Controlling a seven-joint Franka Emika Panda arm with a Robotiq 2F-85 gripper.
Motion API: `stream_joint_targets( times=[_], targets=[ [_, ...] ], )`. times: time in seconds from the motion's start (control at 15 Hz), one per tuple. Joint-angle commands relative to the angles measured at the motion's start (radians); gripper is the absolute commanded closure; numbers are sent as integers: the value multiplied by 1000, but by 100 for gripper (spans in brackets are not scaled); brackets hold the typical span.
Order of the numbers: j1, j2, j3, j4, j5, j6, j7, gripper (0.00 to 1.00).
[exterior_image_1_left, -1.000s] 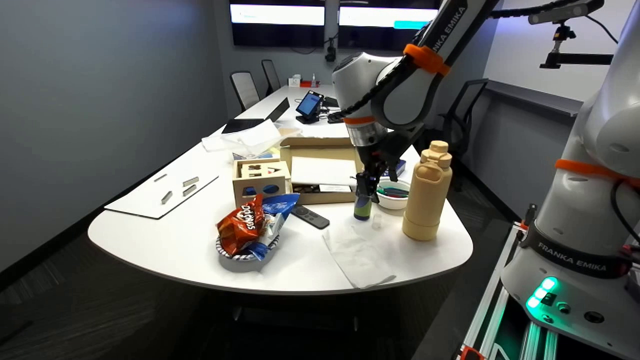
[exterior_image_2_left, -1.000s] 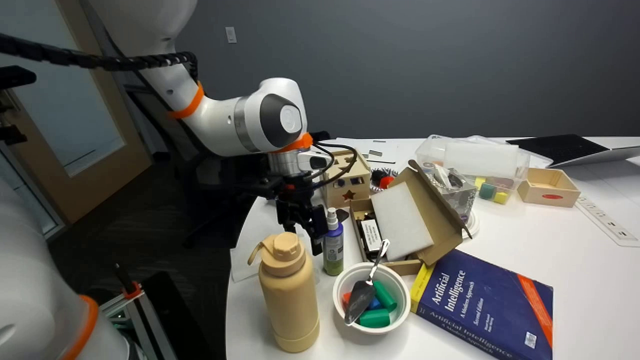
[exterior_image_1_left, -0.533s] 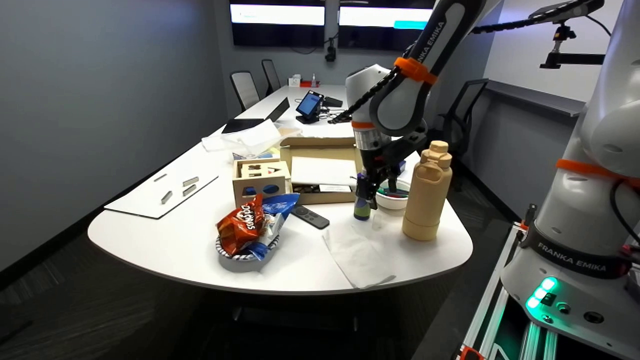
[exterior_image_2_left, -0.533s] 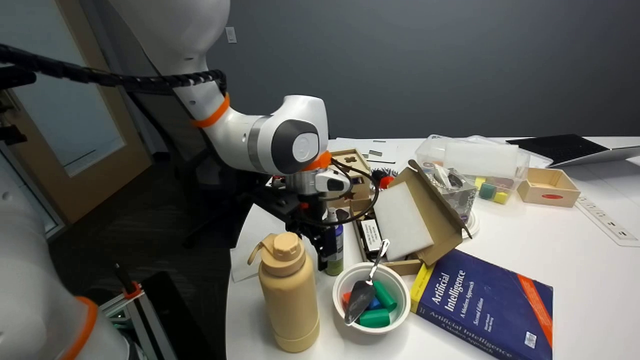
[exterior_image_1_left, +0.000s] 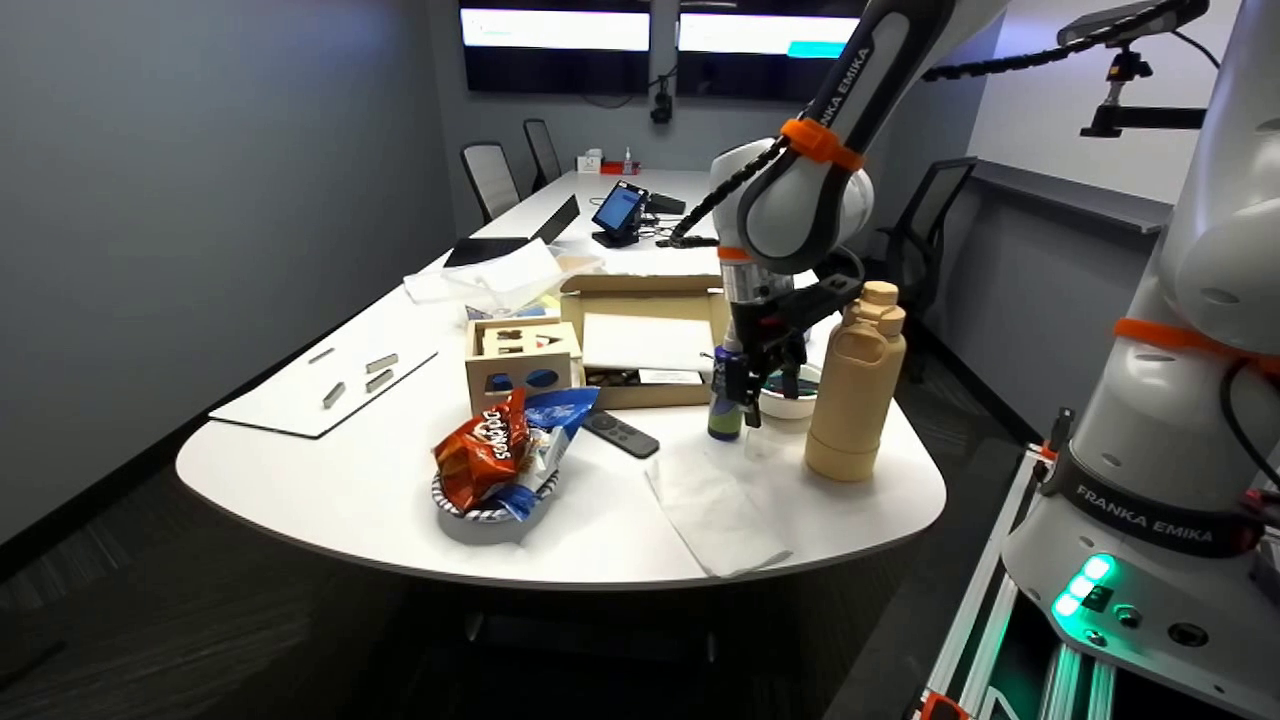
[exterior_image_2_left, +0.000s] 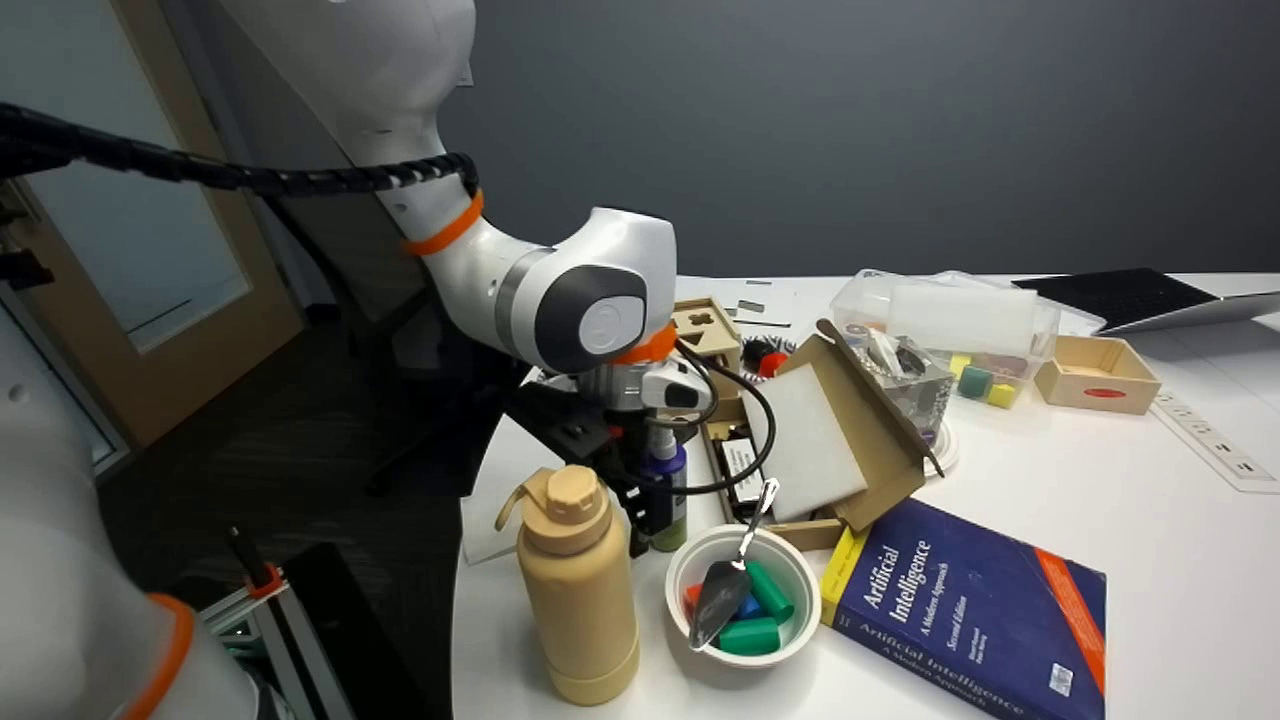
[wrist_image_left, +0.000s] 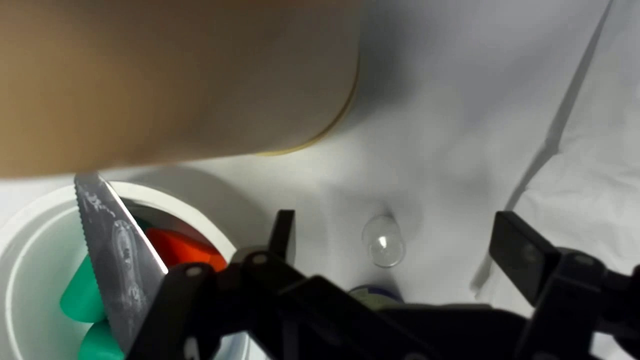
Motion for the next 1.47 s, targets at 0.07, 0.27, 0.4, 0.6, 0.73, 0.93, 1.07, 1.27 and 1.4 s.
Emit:
stream_joint_targets(
  times=[0.07, 0.27, 0.4, 0.6, 0.73, 0.93, 1.07, 1.27, 1.4],
  targets=[
    [-12, 1, 4, -29, 111, 43, -136, 0],
    [-12, 8, 5, -28, 145, 49, -175, 0],
    [-9, 17, 8, -29, 157, 64, -186, 0],
    [-4, 31, 13, -28, 149, 91, -178, 0],
    [-3, 34, 16, -31, 147, 116, -177, 0],
    [-1, 38, 19, -28, 144, 122, -176, 0],
    [0, 41, 20, -21, 144, 120, -178, 0],
    [4, 43, 25, -7, 141, 117, -176, 0],
    [8, 43, 30, 6, 133, 113, -174, 0]
  ],
)
